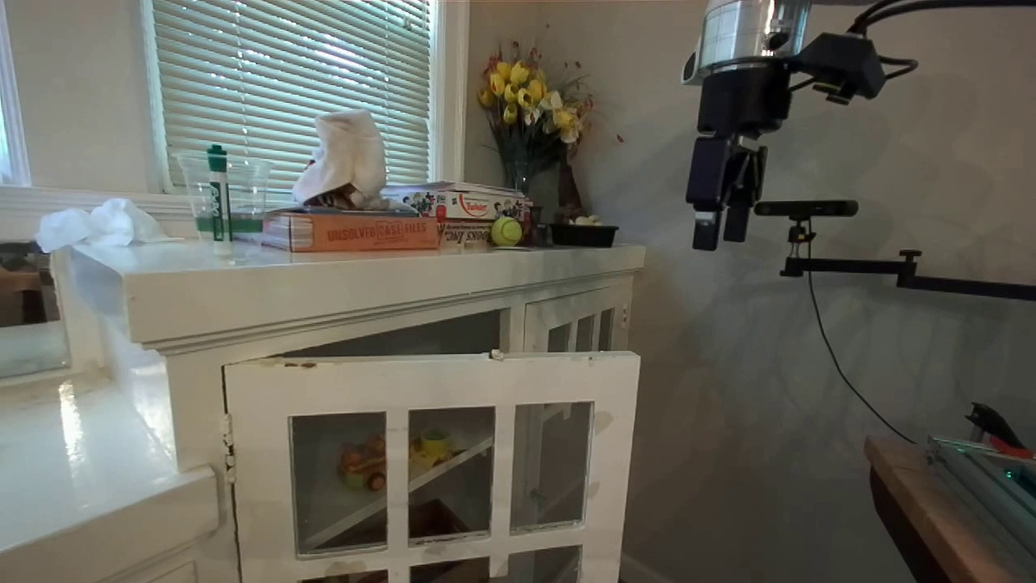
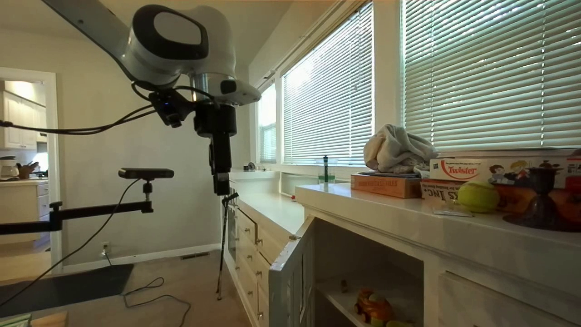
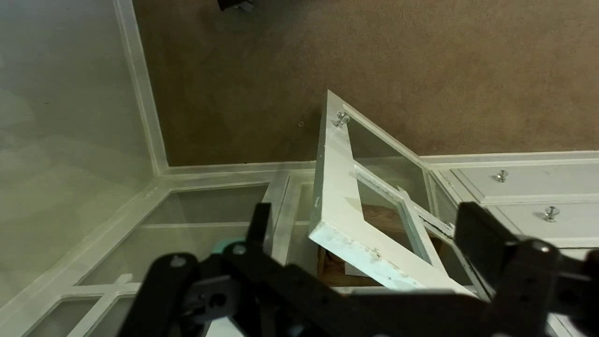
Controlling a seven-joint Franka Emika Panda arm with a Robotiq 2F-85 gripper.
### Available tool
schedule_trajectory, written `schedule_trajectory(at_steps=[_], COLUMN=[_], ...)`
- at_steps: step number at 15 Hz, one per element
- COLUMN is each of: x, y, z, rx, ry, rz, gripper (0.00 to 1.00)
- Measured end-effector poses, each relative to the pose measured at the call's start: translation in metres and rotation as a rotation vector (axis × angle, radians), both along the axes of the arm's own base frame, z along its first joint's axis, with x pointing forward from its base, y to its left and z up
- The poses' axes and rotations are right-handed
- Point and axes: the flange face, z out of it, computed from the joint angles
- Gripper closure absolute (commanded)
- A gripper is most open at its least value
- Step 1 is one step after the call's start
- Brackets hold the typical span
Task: Close the cupboard completely
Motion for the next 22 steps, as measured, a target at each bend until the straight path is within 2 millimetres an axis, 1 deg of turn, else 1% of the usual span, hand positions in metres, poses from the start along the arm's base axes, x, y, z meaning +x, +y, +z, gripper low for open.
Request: schedule_trajectory(at_steps=[2, 4, 6, 9, 12, 15, 22], x=[0.006, 0.017, 0.028, 0.039, 0.048, 0.058, 0.075], y=[-0.002, -0.012, -0.029, -0.056, -0.072, -0.074, -0.060], z=[-0.001, -0.006, -0.016, -0.036, -0.050, -0.056, -0.068], rx=[0.005, 0.019, 0.030, 0.041, 0.054, 0.071, 0.161], ry=[-0.035, -0.095, -0.133, -0.119, -0.073, -0.055, -0.002], rz=[0.002, 0.032, 0.096, 0.239, 0.399, 0.561, 0.919], gripper=[0.00, 0.00, 0.00, 0.00, 0.00, 0.00, 0.00])
